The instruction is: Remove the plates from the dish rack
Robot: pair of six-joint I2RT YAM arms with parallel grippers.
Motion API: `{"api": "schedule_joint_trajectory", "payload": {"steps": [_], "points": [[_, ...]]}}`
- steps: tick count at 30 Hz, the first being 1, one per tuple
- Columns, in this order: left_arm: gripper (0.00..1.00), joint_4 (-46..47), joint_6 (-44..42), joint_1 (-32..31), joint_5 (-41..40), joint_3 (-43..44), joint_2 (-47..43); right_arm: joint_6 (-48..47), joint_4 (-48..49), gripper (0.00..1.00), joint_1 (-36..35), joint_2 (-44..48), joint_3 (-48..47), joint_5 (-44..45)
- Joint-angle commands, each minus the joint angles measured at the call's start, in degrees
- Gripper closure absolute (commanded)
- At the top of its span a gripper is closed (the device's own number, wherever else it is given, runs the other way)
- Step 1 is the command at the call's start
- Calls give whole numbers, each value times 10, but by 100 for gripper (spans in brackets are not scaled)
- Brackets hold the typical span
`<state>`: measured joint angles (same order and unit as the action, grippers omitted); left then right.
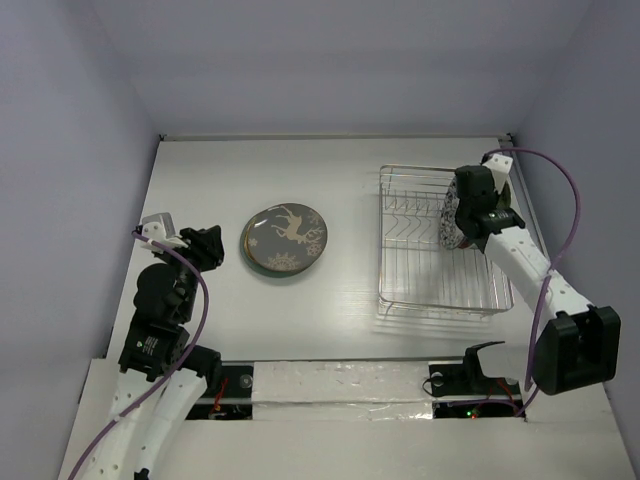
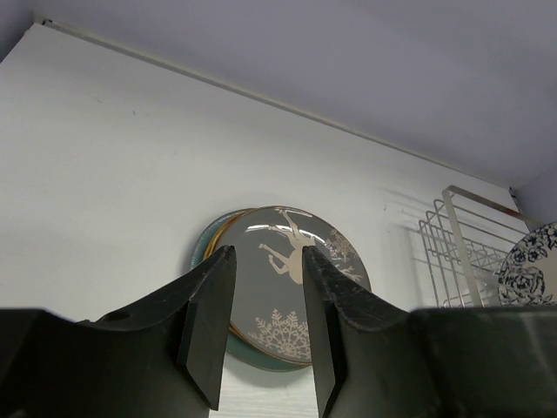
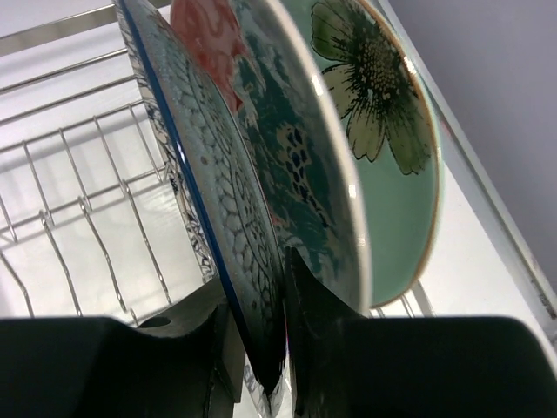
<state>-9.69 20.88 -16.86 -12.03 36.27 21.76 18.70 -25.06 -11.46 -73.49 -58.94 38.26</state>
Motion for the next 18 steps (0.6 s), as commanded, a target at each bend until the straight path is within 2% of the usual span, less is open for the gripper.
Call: {"api": "schedule_joint_trajectory", "payload": {"steps": [1,11,15,18], "points": [[67,21,-2,4,2,6,5,-18,18,100,8,55,-64,18],[67,22,-2,4,2,7,3,-10,-13,100,-32,130,-151,-2],[67,22,-1,4,2,6,3,31,61,100,-83,185,-109,-94],[67,21,-1,4,2,6,6,94,168,100,-131,180,-68,-176]]}}
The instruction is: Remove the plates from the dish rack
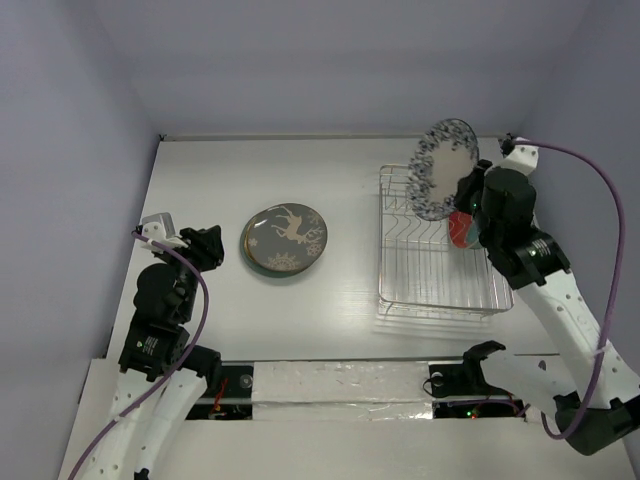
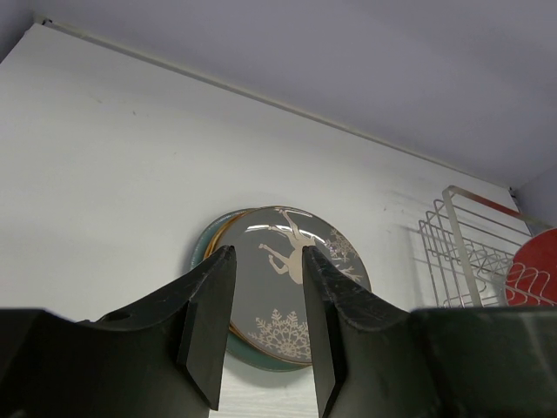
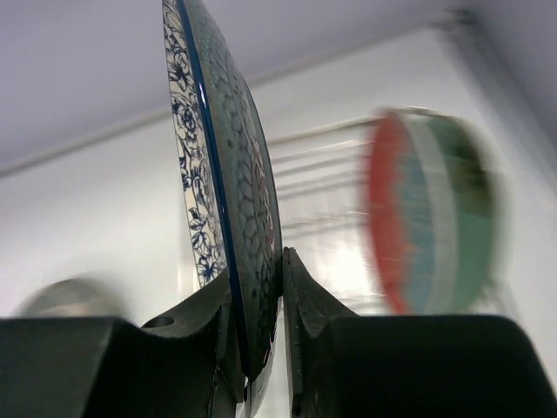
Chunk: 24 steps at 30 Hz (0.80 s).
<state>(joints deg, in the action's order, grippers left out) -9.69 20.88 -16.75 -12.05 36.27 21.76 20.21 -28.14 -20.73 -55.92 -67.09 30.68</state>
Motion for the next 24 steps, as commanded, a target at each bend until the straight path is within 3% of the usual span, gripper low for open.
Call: {"api": "schedule_joint_trajectory", "payload": {"steps": [1,5,8,16,24], "points": [[67,22,-1,3,2,7,7,94,221,100,-54,-5,20,-147],[67,21,-1,3,2,6,7,176,360,100,-97,-84,51,-242],[67,21,-1,3,2,6,7,230,451,100,-150,-138,51,-254],[67,20,-1,3,2,6,8,314,513,100,-216,-349,-10,-270],[67,23,-1,3,2,6,8,360,552,100,-244,-437,8,-269]]}}
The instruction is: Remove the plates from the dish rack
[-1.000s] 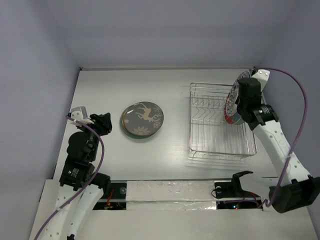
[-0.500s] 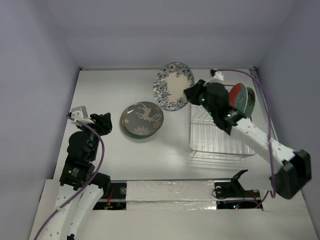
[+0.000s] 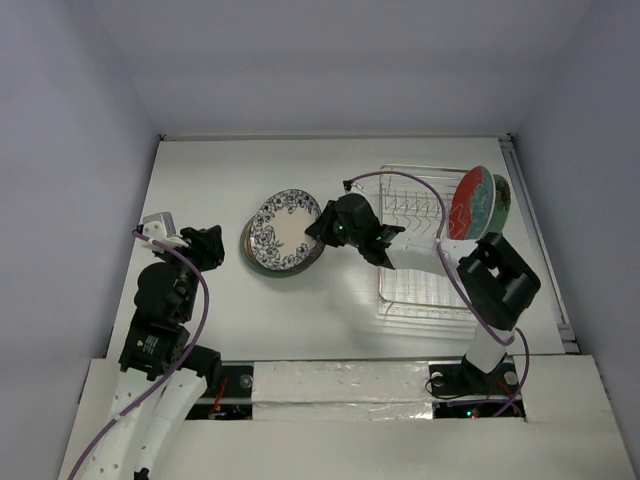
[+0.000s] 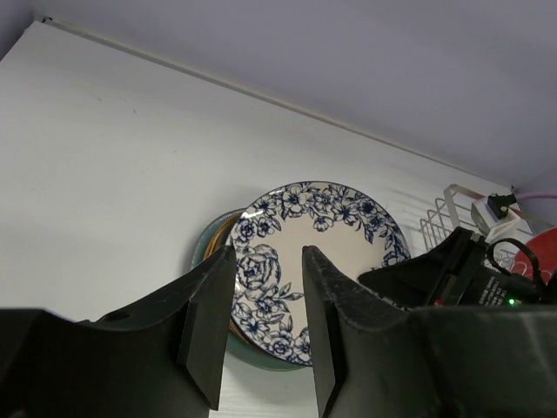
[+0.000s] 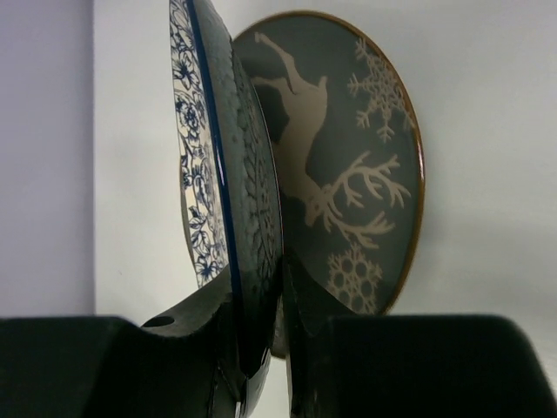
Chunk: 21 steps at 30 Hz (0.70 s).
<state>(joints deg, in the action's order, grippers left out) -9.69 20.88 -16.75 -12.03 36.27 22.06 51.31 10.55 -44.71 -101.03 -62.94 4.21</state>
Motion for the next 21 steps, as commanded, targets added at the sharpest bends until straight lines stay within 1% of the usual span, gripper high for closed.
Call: {"api": "schedule_joint_trajectory", "payload": {"steps": [1,4,7,8,10,11,13,15,16,17,20,21], "points": [[67,22,-1,3,2,6,5,56,178,100,-4,8,-22,-6],[67,22,-1,3,2,6,4,65,189,99,-4,-5,1,-3],[67,21,-1,3,2,6,3,61,181,84,-4,-10,16,-1],[67,21,-1,3,2,6,3,57,174,71,-9,-12,24,1],[67,22,-1,3,2,6,2,36,147,60,-9,-12,28,2],[67,21,-1,3,2,6,1,28,137,49,-9,-14,28,-7],[67,22,-1,3,2,7,0,2,114,46,-14,-14,29,-20],[67,22,-2,3,2,6,-2,-14,93,35,-21,-9,27,-10],[67,22,-1,3,2,6,-3,-31,60,32,-30,-6,23,-2],[67,21,-1,3,2,6,-4,-39,43,25,-37,3,19,19],[67,21,-1,3,2,6,-4,-76,-29,14,-44,20,-5,56],[67,21,-1,3,2,7,-4,-87,-52,12,-51,31,-13,69]]}}
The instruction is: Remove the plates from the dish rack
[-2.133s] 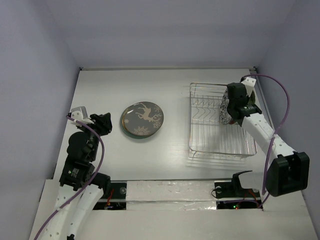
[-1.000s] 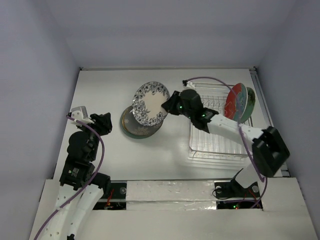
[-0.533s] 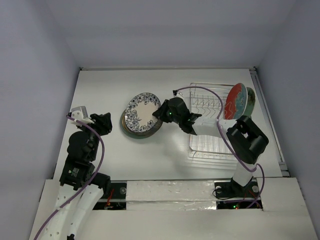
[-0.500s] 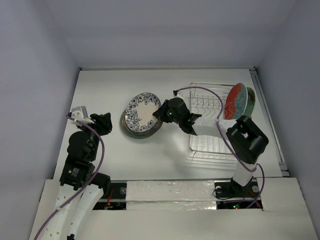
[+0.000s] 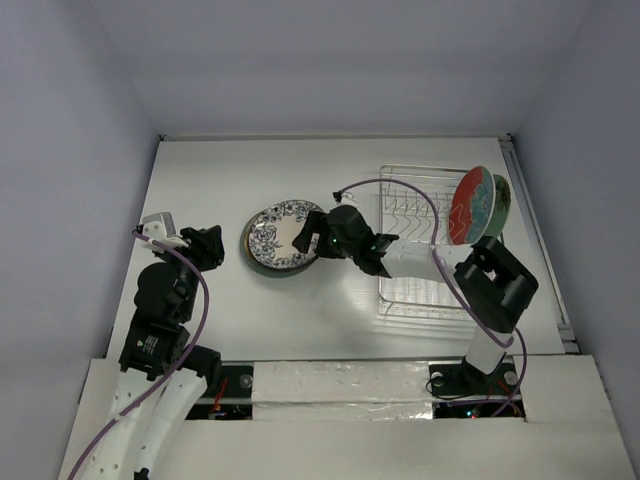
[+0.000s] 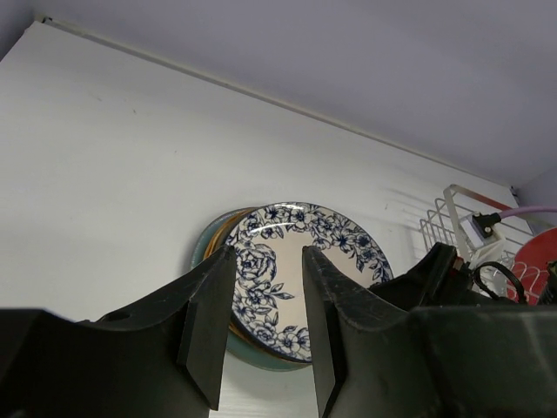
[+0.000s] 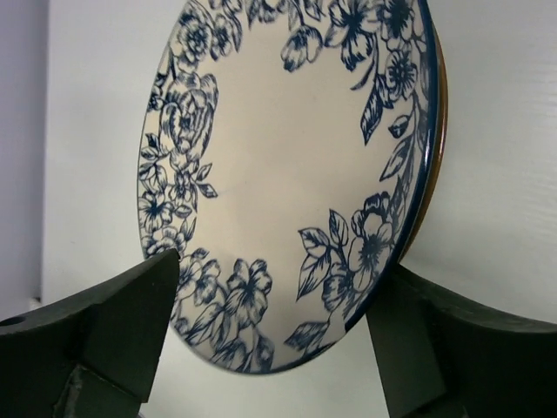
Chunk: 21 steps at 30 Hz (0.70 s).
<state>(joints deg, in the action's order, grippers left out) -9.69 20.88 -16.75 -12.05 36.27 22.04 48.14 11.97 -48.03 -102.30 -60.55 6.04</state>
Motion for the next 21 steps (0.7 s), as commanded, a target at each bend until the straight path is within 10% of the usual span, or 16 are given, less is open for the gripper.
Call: {"api": "schedule_joint_trajectory", "payload": {"steps": [1,7,10,11,13,21], "points": [[67,22,-1,3,2,6,-3,-76,-105,10,-18,51,-48,64],[67,23,-1,3,2,6,-9,-145,-259,10,-18,101,-68,157],[67,23,-1,3,2,7,-10,-163,-280,29,-18,163,-46,202],[67,22,-1,3,2,6,-12,-164,-289,64,-12,183,-39,234],[67,22,-2,3,2,7,-13,-164,-328,100,20,227,-37,277],[78,23,-1,3,2,6,-20,-200,-383,99,245,433,8,375]]}}
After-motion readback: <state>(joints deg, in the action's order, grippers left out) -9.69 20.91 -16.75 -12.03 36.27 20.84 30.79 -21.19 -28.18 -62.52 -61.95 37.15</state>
